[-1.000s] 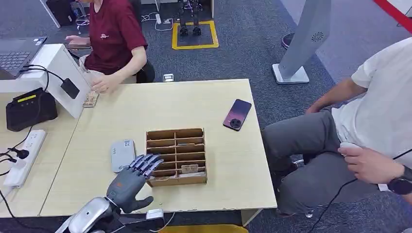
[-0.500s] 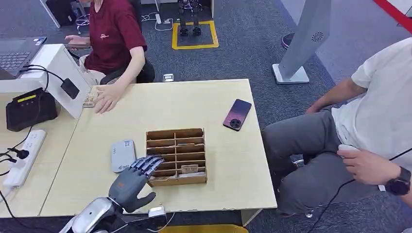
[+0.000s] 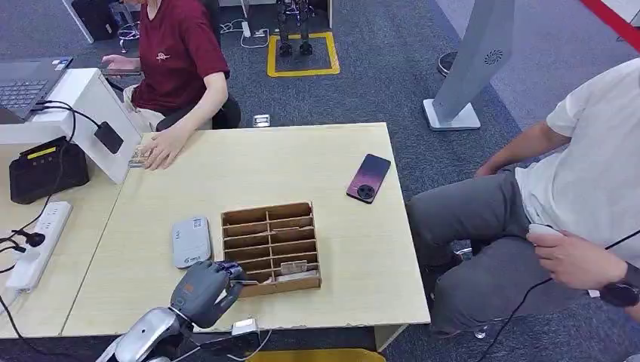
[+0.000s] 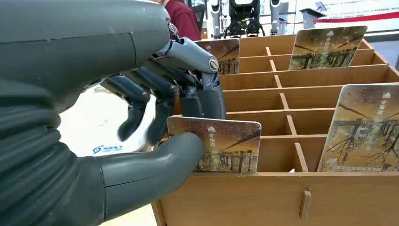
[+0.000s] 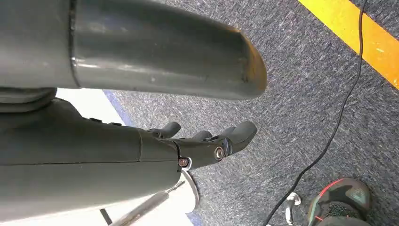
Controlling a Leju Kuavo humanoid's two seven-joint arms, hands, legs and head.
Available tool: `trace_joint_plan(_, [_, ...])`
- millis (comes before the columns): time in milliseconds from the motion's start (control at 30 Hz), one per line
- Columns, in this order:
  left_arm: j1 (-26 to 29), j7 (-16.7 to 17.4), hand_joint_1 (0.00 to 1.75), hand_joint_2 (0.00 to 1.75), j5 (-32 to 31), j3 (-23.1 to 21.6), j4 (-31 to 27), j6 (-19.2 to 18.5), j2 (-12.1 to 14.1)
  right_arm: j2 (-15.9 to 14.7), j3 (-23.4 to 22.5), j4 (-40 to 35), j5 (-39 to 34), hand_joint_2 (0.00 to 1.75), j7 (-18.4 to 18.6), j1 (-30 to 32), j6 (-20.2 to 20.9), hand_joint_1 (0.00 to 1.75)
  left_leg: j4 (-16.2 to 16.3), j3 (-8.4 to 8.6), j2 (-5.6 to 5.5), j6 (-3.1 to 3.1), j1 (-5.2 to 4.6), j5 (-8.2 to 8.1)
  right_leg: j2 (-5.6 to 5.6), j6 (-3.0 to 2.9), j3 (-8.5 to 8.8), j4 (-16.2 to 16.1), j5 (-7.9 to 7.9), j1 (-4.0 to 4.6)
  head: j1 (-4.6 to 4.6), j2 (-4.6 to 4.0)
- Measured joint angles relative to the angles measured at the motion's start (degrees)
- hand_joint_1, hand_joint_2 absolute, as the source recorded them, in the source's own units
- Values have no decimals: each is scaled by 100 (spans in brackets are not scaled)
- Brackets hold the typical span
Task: Pass the card to the sensor for recognition and then transmit it.
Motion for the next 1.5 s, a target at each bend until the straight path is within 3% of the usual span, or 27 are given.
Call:
trace_joint_plan(333, [-1,0,175,175,0,0,11,2,-7,0,0,0,0,0,0,0,0,0,0,0,0,0,0,0,0,0,0,0,0,0,0,0])
trace_joint_plan(400, [-1,-129,175,175,302,2,48,-35,-22,0,0,0,2,0,0,0,0,0,0,1,0,0,0,0,-2,0,4,0,0,0,0,0])
trace_joint_plan(600, [-2,-195,175,175,418,2,50,-55,-22,0,0,0,2,0,0,0,-2,0,0,2,-1,0,0,0,-3,1,5,0,0,0,0,0])
trace_joint_plan(733, [-102,-363,175,175,1174,69,-54,-229,150,-2,-4,0,4,0,-11,1,-2,0,1,3,-1,-4,2,7,-3,-2,1,1,3,2,0,0])
trace_joint_plan(800, [-420,-409,175,175,1830,206,-327,-534,421,-2,-11,0,4,0,-20,2,-4,0,7,-17,-8,-12,17,26,-6,-12,-16,2,15,17,2,0])
trace_joint_plan(867, [-1203,-385,175,175,2784,661,-696,-1052,805,0,-44,0,2,0,-59,-8,-11,0,7,-44,-37,-21,27,48,-36,-24,-36,3,34,28,-4,0])
trace_joint_plan(900, [-1704,-264,175,175,3166,836,-783,-1493,947,-2,-52,0,2,0,-63,-10,-13,0,7,-53,-50,-23,33,61,-50,-26,-38,4,38,33,-4,0])
trace_joint_plan(967, [-2774,154,175,175,4059,1158,-872,-2370,1130,0,-87,0,0,0,-85,-33,-20,0,8,-74,-58,-31,46,77,-60,-37,-58,5,61,43,-7,0])
trace_joint_plan(1067, [-4313,919,175,175,4873,1342,-870,-2936,1261,0,-111,0,0,0,-101,-54,-37,0,8,-95,-47,-41,49,89,-46,-46,-80,5,87,48,-2,0])
trace_joint_plan(1167, [-5347,1382,175,175,5204,1349,-839,-3018,1318,4,-138,0,0,0,-44,-54,-35,0,8,-90,-24,-41,47,88,-21,-42,-82,4,90,46,-4,0])
trace_joint_plan(1233, [-5660,1460,175,175,5379,1349,-756,-2966,1364,9,-142,0,0,0,-7,-58,-17,0,8,-87,-22,-40,43,88,-19,-42,-82,4,89,41,-4,0])
trace_joint_plan(1400, [-5561,1257,175,175,5324,1349,-465,-2423,1600,17,-146,0,0,0,11,-61,22,0,3,-82,-22,-41,44,88,-19,-45,-82,6,87,40,-4,0])
trace_joint_plan(1467, [-5379,1196,175,175,4868,1349,-367,-2071,1685,24,-146,0,0,0,52,-60,24,0,2,-82,-22,-42,45,89,-18,-46,-84,8,86,41,-4,0])
trace_joint_plan(1500, [-5262,1222,175,175,4329,1349,-317,-1817,1698,26,-146,0,0,0,61,-60,31,0,2,-82,-22,-45,45,91,-20,-46,-84,8,86,41,-4,0])
